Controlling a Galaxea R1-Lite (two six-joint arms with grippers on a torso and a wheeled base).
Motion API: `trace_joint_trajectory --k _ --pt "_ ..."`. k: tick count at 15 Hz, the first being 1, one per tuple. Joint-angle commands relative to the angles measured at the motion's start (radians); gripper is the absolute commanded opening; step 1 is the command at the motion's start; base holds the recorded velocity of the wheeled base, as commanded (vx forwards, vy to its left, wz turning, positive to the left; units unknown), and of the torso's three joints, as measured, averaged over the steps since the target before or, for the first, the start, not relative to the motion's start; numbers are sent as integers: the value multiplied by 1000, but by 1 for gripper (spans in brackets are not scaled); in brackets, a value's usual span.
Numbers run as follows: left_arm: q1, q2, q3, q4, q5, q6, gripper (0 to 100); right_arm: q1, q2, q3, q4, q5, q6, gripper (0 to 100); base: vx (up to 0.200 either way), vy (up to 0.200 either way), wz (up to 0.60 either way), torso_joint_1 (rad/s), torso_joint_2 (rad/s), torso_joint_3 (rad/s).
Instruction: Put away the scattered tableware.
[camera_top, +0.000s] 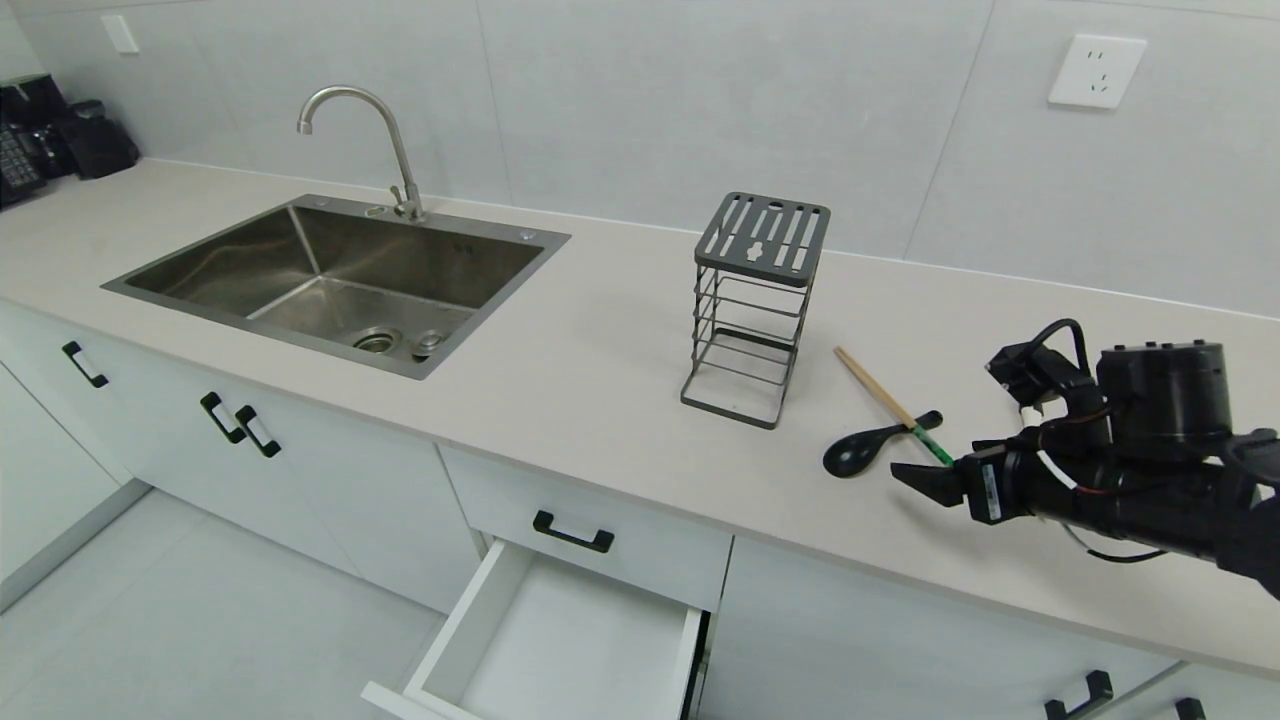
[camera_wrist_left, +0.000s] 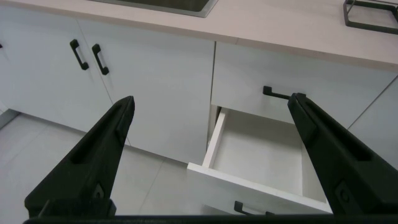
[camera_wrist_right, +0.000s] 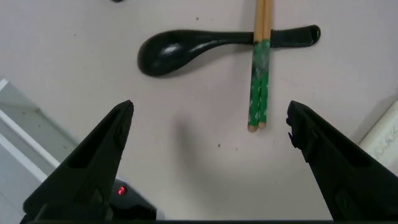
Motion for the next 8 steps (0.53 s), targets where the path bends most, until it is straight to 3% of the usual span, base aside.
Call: trace_joint_trajectory --k 1,3,8 --pt "0 1 0 0 0 0 100 -19 62 -36 0 0 -2 100 0 0 0 0 0 0" --pt "0 1 0 0 0 0 100 -65 104 -69 0 4 -63 100 0 0 0 0 0 0" --pt "0 1 0 0 0 0 100 -60 156 -98 -3 29 -92 100 0 0 0 0 0 0"
